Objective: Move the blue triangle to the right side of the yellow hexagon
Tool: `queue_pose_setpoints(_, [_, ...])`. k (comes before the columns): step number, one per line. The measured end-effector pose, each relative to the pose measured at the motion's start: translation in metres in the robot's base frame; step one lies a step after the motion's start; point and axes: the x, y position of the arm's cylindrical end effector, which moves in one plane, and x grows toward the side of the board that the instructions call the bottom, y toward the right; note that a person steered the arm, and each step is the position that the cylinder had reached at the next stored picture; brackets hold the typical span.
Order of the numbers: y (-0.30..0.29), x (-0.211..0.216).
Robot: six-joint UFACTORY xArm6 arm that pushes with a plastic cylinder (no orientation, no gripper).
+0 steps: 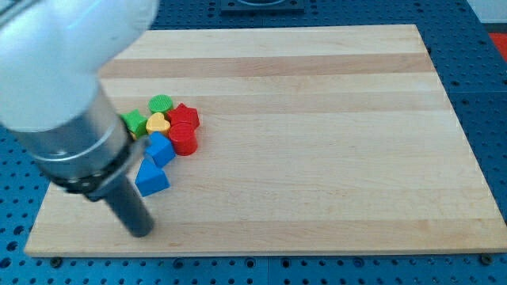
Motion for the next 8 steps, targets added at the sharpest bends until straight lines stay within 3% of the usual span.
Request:
queue_pose_setpoints(1, [0.016, -0.017])
queue_pose_setpoints(3, [-0.043, -0.062])
queue_pose_setpoints(8, [-0.056, -0.081])
